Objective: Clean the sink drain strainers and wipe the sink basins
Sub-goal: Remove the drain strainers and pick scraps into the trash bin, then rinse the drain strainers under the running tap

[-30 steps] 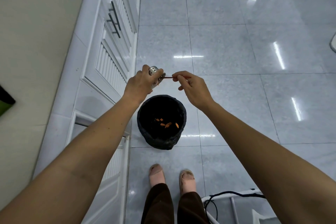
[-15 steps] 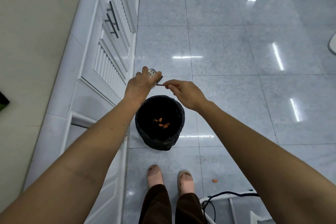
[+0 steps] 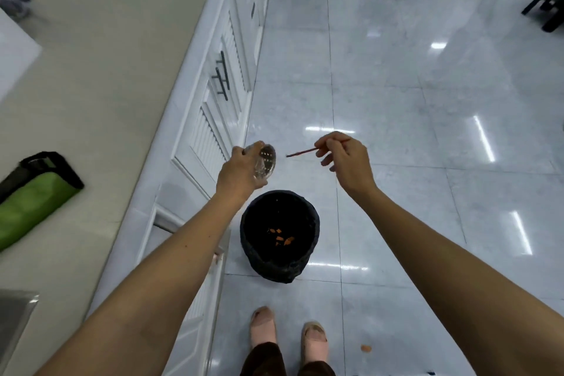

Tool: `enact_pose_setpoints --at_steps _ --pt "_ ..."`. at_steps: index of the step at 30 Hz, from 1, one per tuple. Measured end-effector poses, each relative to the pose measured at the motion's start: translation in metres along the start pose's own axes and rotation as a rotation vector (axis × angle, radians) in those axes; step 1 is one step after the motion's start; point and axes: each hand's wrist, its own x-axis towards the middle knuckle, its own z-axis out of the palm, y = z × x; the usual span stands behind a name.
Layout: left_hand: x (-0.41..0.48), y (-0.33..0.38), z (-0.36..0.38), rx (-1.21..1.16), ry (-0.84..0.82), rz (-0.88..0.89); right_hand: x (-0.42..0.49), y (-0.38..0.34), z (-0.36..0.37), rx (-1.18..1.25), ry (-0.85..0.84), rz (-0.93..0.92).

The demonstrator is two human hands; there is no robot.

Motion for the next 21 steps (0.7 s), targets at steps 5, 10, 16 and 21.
enact_pose_setpoints --at_steps 5,10,16,21 --pt "-0.034 0.01 -0.047 -0.239 0.04 -0.055 0.001 -0.055 -0.02 -0.105 -0.167 -0.093" --pt "-0.09 0.023 -0.121 -0.444 0.283 -0.112 -0.007 -0.156 -0.007 -0.07 -0.155 -0.348" --pt "-0.154 0.005 -0.175 -0.583 0.491 -0.143 -0.027 -0.236 0.05 -0.505 -0.497 -0.524" --pt "-0.187 -0.031 -0.213 -0.686 0.611 -0.218 -0.051 -0.273 0.126 -0.583 -0.546 -0.632"
